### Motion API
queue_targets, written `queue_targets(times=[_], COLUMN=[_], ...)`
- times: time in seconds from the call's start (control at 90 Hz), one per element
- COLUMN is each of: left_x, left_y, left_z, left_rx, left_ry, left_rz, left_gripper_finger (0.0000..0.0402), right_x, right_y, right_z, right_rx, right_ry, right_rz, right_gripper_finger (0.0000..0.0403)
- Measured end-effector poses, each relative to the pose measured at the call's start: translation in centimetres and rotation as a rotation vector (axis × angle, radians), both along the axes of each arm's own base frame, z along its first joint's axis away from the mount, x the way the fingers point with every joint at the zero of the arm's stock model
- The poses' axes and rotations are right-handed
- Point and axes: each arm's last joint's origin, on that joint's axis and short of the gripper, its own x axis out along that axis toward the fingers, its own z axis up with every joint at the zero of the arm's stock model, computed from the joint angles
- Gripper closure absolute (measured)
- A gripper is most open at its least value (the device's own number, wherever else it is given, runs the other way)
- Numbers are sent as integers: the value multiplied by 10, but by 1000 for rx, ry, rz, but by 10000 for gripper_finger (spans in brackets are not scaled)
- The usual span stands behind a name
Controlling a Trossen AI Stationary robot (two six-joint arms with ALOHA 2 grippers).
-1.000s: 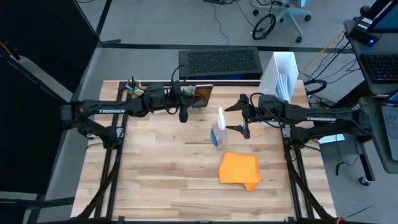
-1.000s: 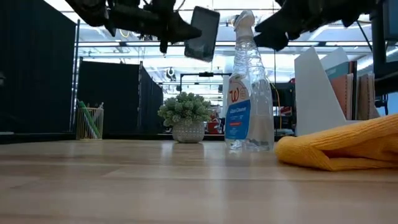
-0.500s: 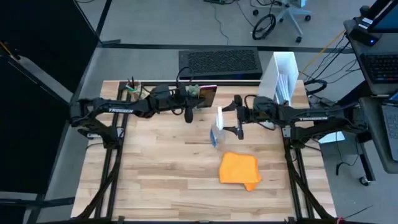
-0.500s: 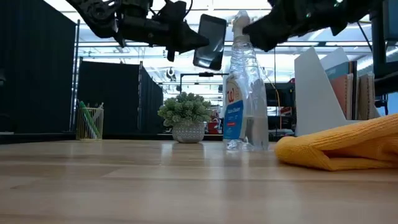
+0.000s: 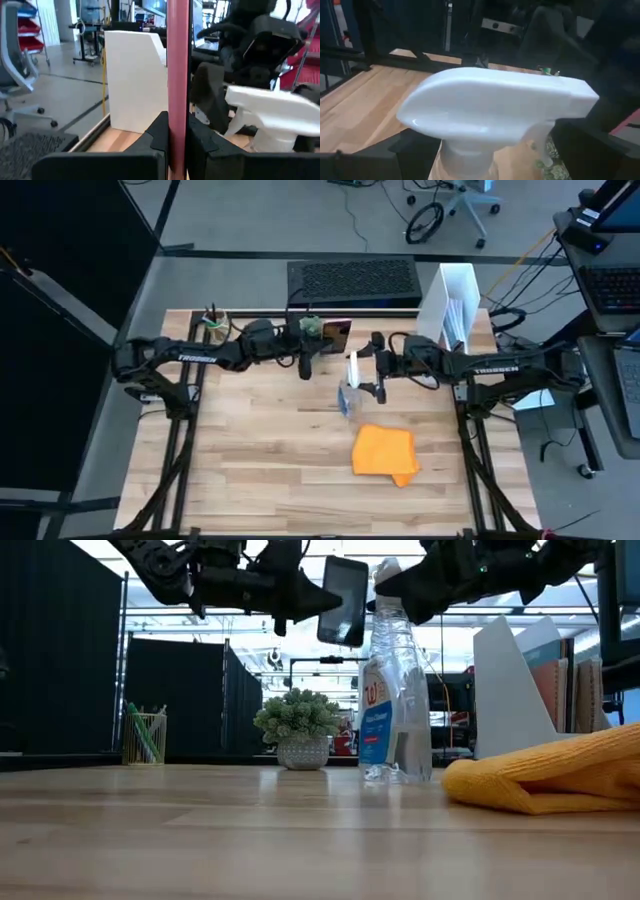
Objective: Apply microfiber cloth
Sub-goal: Spray cleaner from the bottle onto the cellphone
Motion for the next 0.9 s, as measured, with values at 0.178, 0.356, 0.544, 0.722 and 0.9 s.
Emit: queue_targets(times=[0.178,0.356,0.544,0.722,0.9], left_x=[9,22,28,28,28], left_y=[3,2,-2,-1,-2], left_z=[-16,-18,-11,-12,-12], left_rx=[-125,-171,-164,-168,-168], left_ry=[23,17,-3,5,8], left_rz=[2,-16,-39,-42,-45], left_gripper_finger=[389,389,389,389,388], right_x=[0,0,0,0,0], right_y=[1,1,1,1,1], right_z=[0,0,0,0,0], right_rx=[-13,-17,-18,-21,-25], right_ry=[-1,0,2,5,6], right_rz=[5,6,4,9,5], right_gripper_finger=[62,64,95,147,136])
